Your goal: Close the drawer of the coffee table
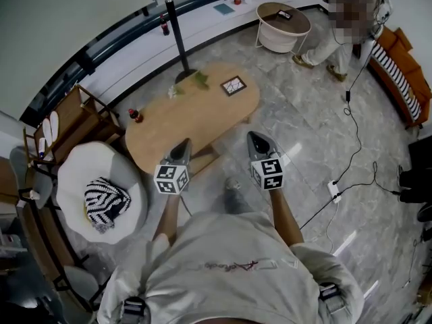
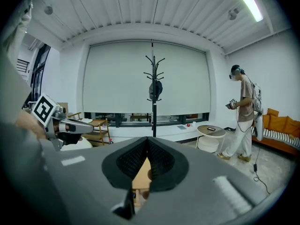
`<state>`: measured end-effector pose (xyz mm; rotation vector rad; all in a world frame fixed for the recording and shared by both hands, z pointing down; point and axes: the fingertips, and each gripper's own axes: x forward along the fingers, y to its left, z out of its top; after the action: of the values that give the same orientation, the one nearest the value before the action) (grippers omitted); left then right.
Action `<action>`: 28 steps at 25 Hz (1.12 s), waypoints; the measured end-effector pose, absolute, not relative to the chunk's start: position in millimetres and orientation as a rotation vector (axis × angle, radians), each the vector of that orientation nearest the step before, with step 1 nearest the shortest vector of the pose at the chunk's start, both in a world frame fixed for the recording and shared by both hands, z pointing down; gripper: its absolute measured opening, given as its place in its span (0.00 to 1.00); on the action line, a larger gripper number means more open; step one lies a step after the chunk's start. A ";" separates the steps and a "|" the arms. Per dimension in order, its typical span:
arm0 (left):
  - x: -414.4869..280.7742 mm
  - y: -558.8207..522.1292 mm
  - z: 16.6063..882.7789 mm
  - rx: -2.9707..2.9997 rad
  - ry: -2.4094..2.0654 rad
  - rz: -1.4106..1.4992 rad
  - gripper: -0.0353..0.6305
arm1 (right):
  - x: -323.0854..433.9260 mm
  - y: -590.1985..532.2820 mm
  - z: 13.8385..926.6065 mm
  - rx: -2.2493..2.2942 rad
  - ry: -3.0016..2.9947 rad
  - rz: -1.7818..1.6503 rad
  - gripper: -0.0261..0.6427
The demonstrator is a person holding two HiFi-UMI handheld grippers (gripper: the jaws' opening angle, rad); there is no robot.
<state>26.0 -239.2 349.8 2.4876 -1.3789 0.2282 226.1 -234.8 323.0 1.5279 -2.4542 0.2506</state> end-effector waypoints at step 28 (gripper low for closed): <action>-80.2 -315.5 356.5 2.008 -1.960 0.150 0.05 | 95.4 -414.1 343.0 0.795 -2.747 0.191 0.05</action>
<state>-80.2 -315.5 356.5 2.0077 -1.9602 0.1500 95.4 -414.1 343.0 0.7948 -2.7466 0.1908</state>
